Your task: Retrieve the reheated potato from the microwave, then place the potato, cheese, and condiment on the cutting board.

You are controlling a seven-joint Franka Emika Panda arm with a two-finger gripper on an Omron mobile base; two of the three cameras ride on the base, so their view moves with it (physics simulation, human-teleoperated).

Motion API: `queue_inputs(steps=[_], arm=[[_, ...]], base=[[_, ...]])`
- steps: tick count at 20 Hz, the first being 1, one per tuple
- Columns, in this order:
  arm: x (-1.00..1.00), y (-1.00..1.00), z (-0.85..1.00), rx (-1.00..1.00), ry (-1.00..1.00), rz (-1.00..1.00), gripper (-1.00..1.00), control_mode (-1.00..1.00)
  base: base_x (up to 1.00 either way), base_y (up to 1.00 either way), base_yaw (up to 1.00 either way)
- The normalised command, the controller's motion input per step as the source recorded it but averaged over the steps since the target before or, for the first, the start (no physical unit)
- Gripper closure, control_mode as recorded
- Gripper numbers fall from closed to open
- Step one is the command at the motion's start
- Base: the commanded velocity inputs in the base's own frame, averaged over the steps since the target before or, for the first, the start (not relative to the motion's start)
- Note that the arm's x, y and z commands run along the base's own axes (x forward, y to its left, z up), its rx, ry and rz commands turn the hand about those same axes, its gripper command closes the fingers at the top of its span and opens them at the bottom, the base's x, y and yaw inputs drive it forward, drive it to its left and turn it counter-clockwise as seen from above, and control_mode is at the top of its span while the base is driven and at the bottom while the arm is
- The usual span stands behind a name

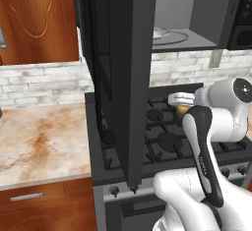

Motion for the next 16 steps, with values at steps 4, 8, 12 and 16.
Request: queue_inputs(steps=[4,8,12,16], arm=[[0.00,0.00,0.00,0.00,0.00,0.00,1.00,-1.00],[0.00,0.00,0.00,0.00,0.00,0.00,1.00,-1.00],[0.00,0.00,0.00,0.00,0.00,0.00,1.00,-1.00],[0.00,0.00,0.00,0.00,0.00,0.00,1.00,1.00]], base=[[0.00,0.00,0.00],[0.00,0.00,0.00],[0.00,0.00,0.00],[0.00,0.00,0.00]])
